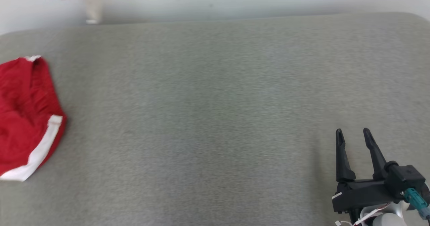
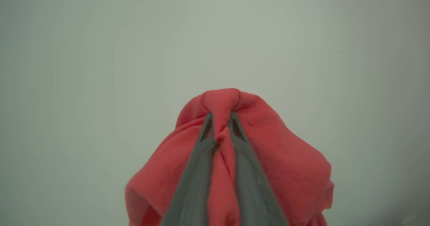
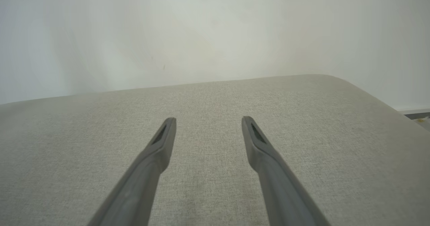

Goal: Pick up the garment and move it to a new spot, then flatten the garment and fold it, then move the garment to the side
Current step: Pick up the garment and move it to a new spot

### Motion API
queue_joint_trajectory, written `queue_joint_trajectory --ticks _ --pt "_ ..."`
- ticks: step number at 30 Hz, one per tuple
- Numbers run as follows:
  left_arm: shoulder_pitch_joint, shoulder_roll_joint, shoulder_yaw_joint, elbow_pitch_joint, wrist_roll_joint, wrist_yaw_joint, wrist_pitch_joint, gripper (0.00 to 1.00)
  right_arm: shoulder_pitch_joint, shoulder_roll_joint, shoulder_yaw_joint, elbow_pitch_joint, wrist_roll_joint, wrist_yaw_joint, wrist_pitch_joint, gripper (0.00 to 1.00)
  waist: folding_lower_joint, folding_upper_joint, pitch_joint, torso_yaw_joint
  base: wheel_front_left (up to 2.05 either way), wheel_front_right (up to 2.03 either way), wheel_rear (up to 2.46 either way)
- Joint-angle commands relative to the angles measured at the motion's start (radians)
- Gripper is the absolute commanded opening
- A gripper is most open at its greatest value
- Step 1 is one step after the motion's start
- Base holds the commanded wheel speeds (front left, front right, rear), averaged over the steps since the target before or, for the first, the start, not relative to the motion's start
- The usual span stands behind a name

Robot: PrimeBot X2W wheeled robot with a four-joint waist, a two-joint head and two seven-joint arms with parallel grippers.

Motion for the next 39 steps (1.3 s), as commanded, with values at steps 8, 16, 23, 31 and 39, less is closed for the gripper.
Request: queue_joint_trajectory --ticks 8,16,23,31,39 --pt "0.08 -0.128 -0.111 -0.14 -0.029 -0.003 0.071 0.0 -0.016 0.009 0.001 0.047 0.017 -0.002 -0.027 1.0 0.0002 0.0 -0.027 -0.148 0.0 0.0 0.0" --pt "0.249 -0.242 -0.19 -0.179 -0.064 0.027 0.055 0.0 -0.019 0.014 0.022 0.069 0.031 -0.002 -0.033 1.0 0.0002 0.0 -0.012 -0.201 0.0 0.0 0.0" --pt "0.485 -0.315 -0.245 -0.118 -0.096 0.077 -0.007 0.0 -0.025 0.017 0.032 0.062 0.034 -0.002 -0.033 1.0 0.0002 0.0 0.0 -0.194 0.0 0.0 0.0" --pt "0.709 -0.348 -0.31 0.023 -0.146 0.092 -0.067 0.0 -0.028 0.017 0.049 0.061 0.025 -0.002 -0.033 1.0 0.0002 0.0 0.004 -0.159 0.0 0.0 0.0" --pt "0.692 -0.363 -0.33 0.021 -0.151 0.1 -0.146 1.0 -0.007 0.017 0.061 0.063 0.015 -0.002 -0.033 1.0 0.0002 0.0 -0.051 -0.091 0.0 0.0 0.0"
